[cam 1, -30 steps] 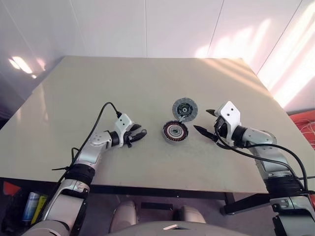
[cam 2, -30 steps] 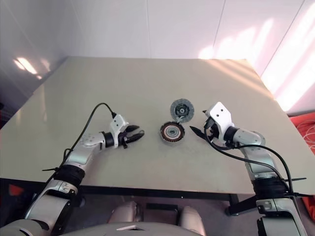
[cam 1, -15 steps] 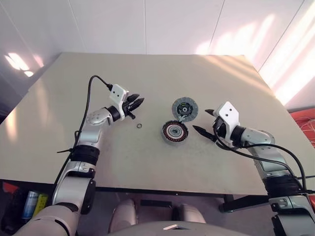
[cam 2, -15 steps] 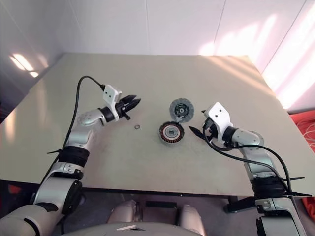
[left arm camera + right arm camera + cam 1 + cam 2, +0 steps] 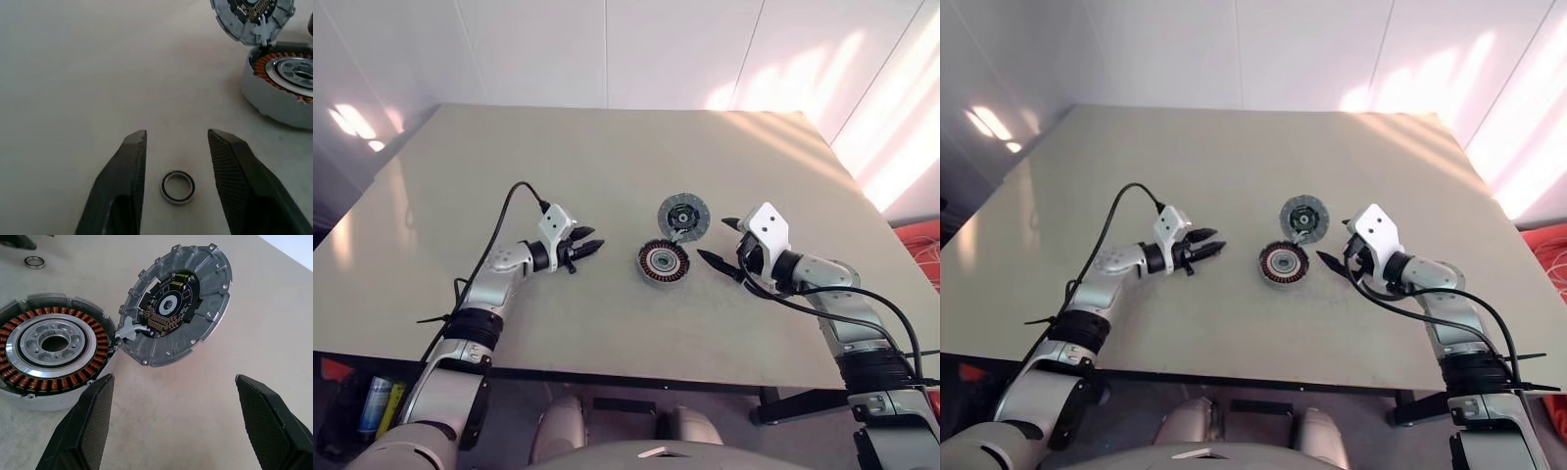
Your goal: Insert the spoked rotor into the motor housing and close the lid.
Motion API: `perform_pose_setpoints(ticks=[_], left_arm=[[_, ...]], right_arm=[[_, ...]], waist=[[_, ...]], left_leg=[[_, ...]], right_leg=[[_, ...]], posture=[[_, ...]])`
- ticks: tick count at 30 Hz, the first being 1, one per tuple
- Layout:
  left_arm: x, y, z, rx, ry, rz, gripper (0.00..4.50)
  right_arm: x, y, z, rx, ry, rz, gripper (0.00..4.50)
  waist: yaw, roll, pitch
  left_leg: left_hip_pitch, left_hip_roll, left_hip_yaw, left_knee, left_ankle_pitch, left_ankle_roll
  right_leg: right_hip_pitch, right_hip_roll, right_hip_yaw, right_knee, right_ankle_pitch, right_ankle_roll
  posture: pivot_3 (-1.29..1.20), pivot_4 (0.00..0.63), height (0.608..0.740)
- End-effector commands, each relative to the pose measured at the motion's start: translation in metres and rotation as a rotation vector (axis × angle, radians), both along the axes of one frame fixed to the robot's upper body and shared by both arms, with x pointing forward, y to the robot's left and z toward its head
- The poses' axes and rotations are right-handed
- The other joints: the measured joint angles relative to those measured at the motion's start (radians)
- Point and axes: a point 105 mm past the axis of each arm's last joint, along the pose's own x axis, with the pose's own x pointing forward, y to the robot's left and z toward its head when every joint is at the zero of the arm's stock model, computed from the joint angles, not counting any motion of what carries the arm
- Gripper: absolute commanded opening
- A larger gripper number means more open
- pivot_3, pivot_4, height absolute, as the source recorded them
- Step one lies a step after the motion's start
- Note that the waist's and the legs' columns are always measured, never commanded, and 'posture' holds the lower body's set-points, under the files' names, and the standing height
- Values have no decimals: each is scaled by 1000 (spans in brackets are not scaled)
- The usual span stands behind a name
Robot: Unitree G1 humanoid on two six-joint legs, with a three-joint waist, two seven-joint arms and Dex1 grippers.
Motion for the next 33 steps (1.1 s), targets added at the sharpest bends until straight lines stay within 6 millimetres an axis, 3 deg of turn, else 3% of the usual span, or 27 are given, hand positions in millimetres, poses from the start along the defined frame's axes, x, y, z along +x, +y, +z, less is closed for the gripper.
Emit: perform_pose_setpoints(ticks=[1,3,11,19,33], left_arm=[[7,1,10,16,-66,37,3249],[10,3,9,27,-71,63,3891],[13,-1,7,82,-78,68,3891],[-4,-16,-4,61,4,-2,3891],[-4,-8,-4,75,26,33,3891]], right_arm=[[3,3,11,0,-48,14,4500],[3,3,11,0,-47,15,4500],[2,3,11,-3,-46,15,4500],[2,2,12,-8,-47,18,4500],[2,3,12,-6,-47,16,4500]], waist=[[5,0,0],[7,0,0],[8,0,0],[7,0,0],[8,0,0]], left_leg=[[0,0,0,0,0,0],[1,0,0,0,0,0],[1,0,0,1,0,0],[1,0,0,1,0,0],[2,1,0,4,0,0]], right_leg=[[0,0,0,0,0,0],[1,0,0,1,0,0],[1,0,0,1,0,0],[1,0,0,1,0,0],[2,0,0,3,0,0]], posture=[[0,0,740],[0,0,740],[0,0,740],[0,0,740],[0,0,740]])
